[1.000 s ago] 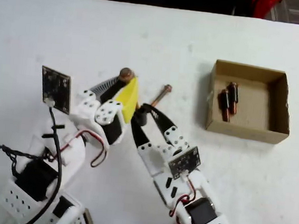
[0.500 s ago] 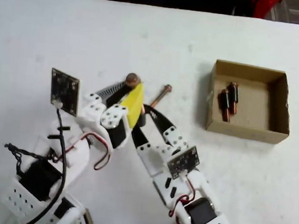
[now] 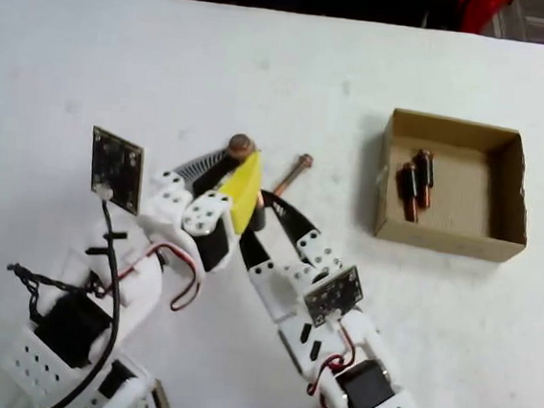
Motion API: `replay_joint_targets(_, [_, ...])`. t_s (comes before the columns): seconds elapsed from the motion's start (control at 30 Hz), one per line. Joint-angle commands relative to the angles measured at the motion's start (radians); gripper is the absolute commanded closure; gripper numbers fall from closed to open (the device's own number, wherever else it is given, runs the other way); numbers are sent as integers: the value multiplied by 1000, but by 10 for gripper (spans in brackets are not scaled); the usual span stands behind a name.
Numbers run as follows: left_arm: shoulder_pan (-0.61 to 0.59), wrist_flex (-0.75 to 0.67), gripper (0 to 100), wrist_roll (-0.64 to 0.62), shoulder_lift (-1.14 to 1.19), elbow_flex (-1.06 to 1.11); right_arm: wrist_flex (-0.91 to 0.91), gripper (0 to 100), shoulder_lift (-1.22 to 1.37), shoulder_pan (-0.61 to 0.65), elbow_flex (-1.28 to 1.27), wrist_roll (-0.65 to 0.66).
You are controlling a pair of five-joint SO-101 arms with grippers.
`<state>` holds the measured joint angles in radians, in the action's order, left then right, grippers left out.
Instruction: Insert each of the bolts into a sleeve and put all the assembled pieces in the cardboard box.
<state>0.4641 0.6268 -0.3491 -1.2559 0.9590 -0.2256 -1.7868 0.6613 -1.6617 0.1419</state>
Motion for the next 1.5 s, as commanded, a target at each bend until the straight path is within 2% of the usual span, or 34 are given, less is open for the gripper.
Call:
replay_joint_targets(0.0, [-30,-25,977,26,-15,-3,27,981,-13,4,9,0])
replay_joint_targets(0.67, [-31,-15,977,31,-16,80,25,981,-13,1,6,2])
replay_joint_targets(0.8, [-30,44,977,31,-16,77,25,981,-13,-24,6,2])
replay_joint_targets(1.03, [65,117,977,32,-16,80,27,981,-13,-50,9,0])
replay_joint_targets(1.47, [61,109,976,34,-16,80,27,981,-13,-56,9,0])
